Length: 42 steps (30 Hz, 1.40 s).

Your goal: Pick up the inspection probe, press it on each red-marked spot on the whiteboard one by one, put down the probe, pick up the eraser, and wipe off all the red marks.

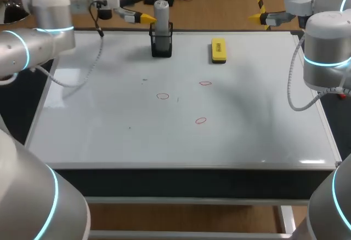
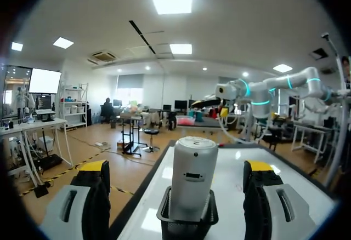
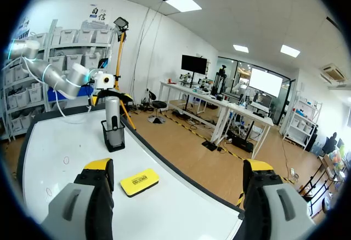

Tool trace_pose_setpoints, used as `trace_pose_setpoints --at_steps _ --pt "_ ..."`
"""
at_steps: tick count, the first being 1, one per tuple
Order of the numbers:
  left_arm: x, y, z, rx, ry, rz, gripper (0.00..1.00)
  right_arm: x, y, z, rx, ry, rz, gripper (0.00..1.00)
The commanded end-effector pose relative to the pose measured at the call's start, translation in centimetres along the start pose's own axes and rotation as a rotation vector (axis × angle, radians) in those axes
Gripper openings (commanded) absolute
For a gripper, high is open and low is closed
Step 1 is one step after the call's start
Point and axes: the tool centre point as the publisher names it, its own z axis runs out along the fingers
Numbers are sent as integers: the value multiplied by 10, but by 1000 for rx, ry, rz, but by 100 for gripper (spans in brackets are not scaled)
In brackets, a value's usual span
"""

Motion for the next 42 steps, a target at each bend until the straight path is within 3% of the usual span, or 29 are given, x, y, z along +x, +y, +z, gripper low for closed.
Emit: trace_pose_setpoints --at_steps 1,15,22,29,42 --pt "-6 15 11 33 68 -10 100 0 0 0 0 1 0 100" --pt "-9 23 40 33 67 -24 100 0 0 0 0 1 0 100" --pt "-10 24 50 5 16 -26 100 0 0 0 0 1 0 100" --pt "-9 27 55 28 -15 -49 100 0 0 0 0 1 0 100" --pt "-8 29 57 32 1 -56 100 0 0 0 0 1 0 100"
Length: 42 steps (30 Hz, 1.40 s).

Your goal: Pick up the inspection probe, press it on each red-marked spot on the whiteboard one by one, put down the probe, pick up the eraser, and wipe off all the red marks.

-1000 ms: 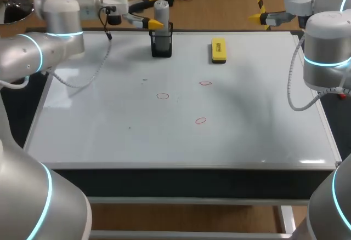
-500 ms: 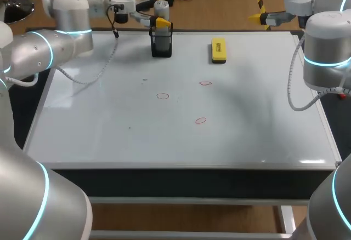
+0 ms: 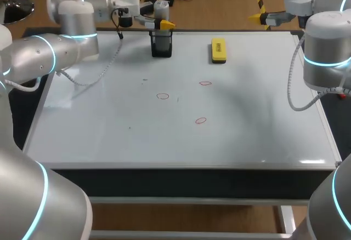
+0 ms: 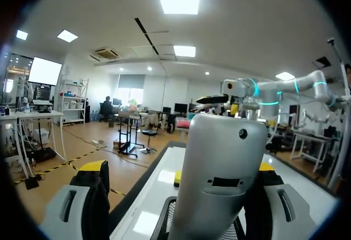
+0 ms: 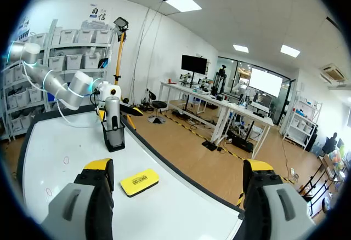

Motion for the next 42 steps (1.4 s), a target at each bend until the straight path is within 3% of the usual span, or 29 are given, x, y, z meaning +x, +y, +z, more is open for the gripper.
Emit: trace_pose_setpoints --at_steps 1,4,5,7,9,11,12,13,20,30,42 --pt "0 0 -3 -1 3 2 100 0 0 0 0 1 0 100" --pt "1 0 -5 -2 5 4 100 0 0 0 0 1 0 100" --pt "2 -1 -6 -2 6 5 96 0 0 0 0 1 0 100" --pt "3 -1 -8 -3 11 8 69 0 0 0 0 1 0 100" --pt "4 -2 -8 -6 21 9 55 0 0 0 0 1 0 100" --pt "5 -1 -9 -7 26 9 33 0 0 0 0 1 0 100" --pt "6 -1 -9 -7 28 9 6 0 0 0 0 1 0 100" --pt "7 -2 -10 -5 34 10 0 0 0 0 0 1 0 100" --pt "19 -12 -10 -10 56 32 0 0 0 0 0 1 0 100" --pt "41 -43 -17 -8 55 76 0 0 0 0 0 1 0 100" --pt "52 -80 -19 77 82 118 0 0 0 0 0 1 0 100"
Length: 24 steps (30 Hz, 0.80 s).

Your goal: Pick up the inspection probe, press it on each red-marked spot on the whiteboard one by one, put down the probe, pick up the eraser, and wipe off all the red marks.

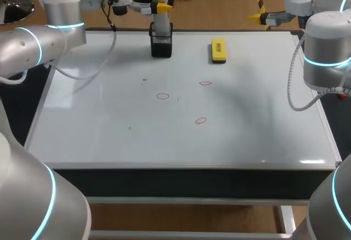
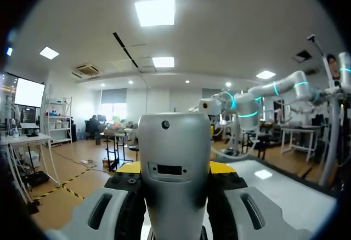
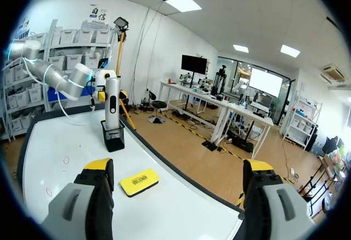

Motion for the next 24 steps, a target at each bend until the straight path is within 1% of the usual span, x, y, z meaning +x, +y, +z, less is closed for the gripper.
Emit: trace_pose_setpoints --at_steps 1,7,11,13,14,16,17,19,20,21,22,24 --pt "9 -16 -2 -2 -53 14 0 0 0 0 0 1 0 100" --pt "15 -34 -5 -11 -53 9 0 0 0 0 0 1 0 100" --pt "22 -48 -7 -19 -66 18 0 0 0 0 0 1 0 100" --pt "25 -53 -7 -44 -80 8 0 0 0 0 0 1 0 100" --pt "27 -56 -8 -38 -86 7 0 0 0 0 0 1 0 100" --pt "29 -60 -9 -66 -97 -18 0 0 0 0 0 1 0 100" --pt "31 -62 -11 -48 -104 -16 0 0 0 0 0 1 0 100" --pt "34 -65 -15 -53 -115 -9 0 0 0 0 0 1 0 100" --pt "36 -66 -18 -39 -120 -6 0 0 0 0 0 1 0 100" --pt "37 -67 -22 -34 -134 -5 0 0 0 0 0 1 0 100" --pt "38 -68 -25 -48 -151 1 0 0 0 0 0 1 0 100" --pt "41 -67 -33 -37 -175 3 0 0 0 0 0 1 0 100"
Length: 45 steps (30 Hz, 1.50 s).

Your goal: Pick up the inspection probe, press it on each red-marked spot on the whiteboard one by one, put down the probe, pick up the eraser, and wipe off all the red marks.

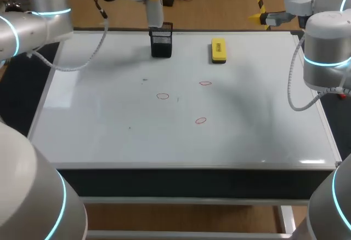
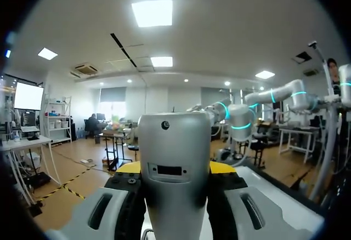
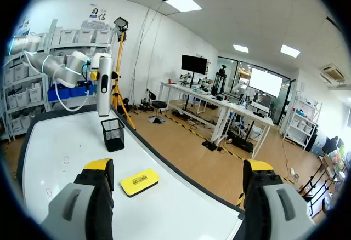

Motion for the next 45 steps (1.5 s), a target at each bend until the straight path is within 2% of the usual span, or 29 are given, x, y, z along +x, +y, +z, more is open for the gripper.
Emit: trace_pose_setpoints --at_steps 1,12,23,36,45 --pt "17 -5 -19 -7 -200 4 0 0 0 0 0 1 0 100" --pt "44 8 -78 12 -373 34 0 0 0 0 0 1 0 100" --pt "61 29 -134 3 -478 30 0 0 0 0 0 1 0 100" --pt "57 55 -187 -16 -538 25 0 0 0 0 0 1 0 100" --pt "57 56 -208 -56 -568 30 0 0 0 0 0 1 0 100"
